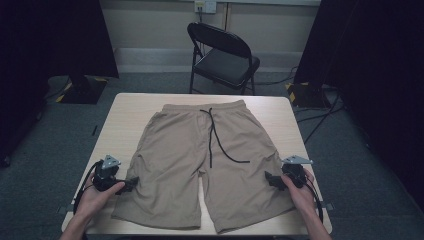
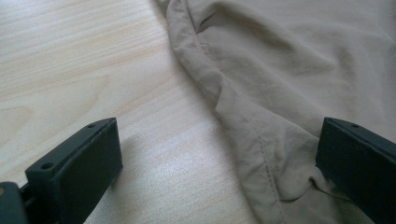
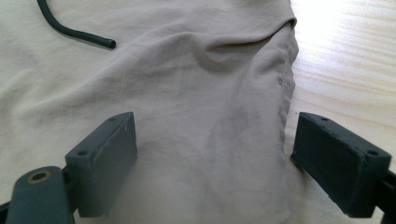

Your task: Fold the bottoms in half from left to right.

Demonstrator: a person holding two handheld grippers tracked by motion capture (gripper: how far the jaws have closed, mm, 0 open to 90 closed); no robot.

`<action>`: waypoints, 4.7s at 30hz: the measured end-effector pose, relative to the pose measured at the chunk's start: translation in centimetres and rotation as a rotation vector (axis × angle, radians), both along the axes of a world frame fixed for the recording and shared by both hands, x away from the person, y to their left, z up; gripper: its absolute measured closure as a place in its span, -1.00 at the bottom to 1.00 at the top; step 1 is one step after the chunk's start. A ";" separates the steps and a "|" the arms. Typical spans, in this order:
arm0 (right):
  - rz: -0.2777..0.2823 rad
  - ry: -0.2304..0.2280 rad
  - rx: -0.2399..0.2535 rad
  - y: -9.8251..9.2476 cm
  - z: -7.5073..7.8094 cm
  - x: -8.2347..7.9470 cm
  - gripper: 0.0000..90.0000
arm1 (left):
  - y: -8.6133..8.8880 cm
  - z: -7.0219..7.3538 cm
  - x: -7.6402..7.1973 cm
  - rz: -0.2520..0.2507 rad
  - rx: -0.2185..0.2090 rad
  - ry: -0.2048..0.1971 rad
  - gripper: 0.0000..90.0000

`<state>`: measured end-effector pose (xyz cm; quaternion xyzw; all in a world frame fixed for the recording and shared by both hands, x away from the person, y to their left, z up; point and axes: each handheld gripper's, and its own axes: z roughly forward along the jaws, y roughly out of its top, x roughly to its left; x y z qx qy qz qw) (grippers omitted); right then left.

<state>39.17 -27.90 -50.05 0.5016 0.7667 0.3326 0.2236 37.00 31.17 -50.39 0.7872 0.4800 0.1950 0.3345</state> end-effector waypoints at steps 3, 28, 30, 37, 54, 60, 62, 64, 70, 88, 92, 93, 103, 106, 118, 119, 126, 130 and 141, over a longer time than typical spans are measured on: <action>0.000 0.000 0.000 0.0 0.0 0.0 -0.71 | 0.0 0.0 0.0 -0.001 0.000 0.000 -1.00; 0.036 -0.034 -0.013 1.6 1.5 -0.1 -0.64 | -0.9 1.4 -0.2 -0.009 0.028 0.032 -0.57; 0.046 -0.046 -0.014 2.0 1.7 -0.2 -0.63 | -1.3 1.8 -0.2 -0.026 0.027 0.023 -0.52; 0.161 -0.063 0.025 5.7 2.6 0.2 -0.60 | -3.2 2.5 -0.6 -0.101 0.019 0.019 -0.47; 0.248 0.034 -0.019 10.7 0.4 2.0 -0.51 | -6.4 1.5 -0.2 -0.238 0.047 0.070 -0.46; 0.239 0.023 -0.014 9.8 0.3 1.1 -0.51 | -7.1 1.3 -0.5 -0.255 0.038 0.058 -0.48; 0.237 0.029 -0.017 9.5 0.4 0.9 -0.51 | -7.6 1.3 -0.6 -0.274 0.039 0.055 -0.48; 0.234 0.031 -0.017 9.0 0.4 0.5 -0.51 | -8.0 1.3 -0.8 -0.283 0.041 0.049 -0.48; 0.233 0.027 -0.014 7.9 0.4 -0.5 -0.51 | -8.8 1.3 -1.3 -0.306 0.043 0.055 -0.48; 0.204 0.031 -0.013 6.8 0.4 -0.2 -0.53 | -10.4 1.6 -1.6 -0.344 0.059 0.083 -0.52; 0.195 0.036 -0.014 6.3 0.5 -0.3 -0.54 | -10.6 1.6 -1.7 -0.349 0.064 0.078 -0.52; 0.192 0.033 -0.015 6.0 0.4 -0.4 -0.54 | -10.8 1.6 -1.6 -0.344 0.066 0.083 -0.52; 0.165 0.039 -0.017 5.1 0.5 -1.5 -0.53 | -12.0 1.6 -2.0 -0.376 0.069 0.085 -0.51; 0.164 0.049 -0.022 4.7 0.6 -2.2 -0.53 | -12.1 1.7 -2.2 -0.393 0.074 0.094 -0.51; 0.266 0.047 0.056 9.2 2.9 -3.2 -0.55 | -8.0 5.3 1.1 -0.288 -0.063 0.070 -0.38; 0.266 0.047 0.056 9.2 2.9 -3.2 -0.55 | -7.8 5.5 1.6 -0.288 -0.057 0.065 -0.38; 0.421 0.017 0.099 15.9 4.2 -4.0 -0.53 | -6.3 6.2 6.1 -0.204 -0.105 0.042 -0.37; 0.537 0.018 0.116 21.0 4.5 -4.5 -0.52 | -5.8 6.1 8.6 -0.167 -0.101 0.043 -0.37; 0.706 0.038 0.128 28.0 5.8 -6.4 -0.49 | -6.0 7.6 13.3 -0.133 -0.112 -0.010 -0.35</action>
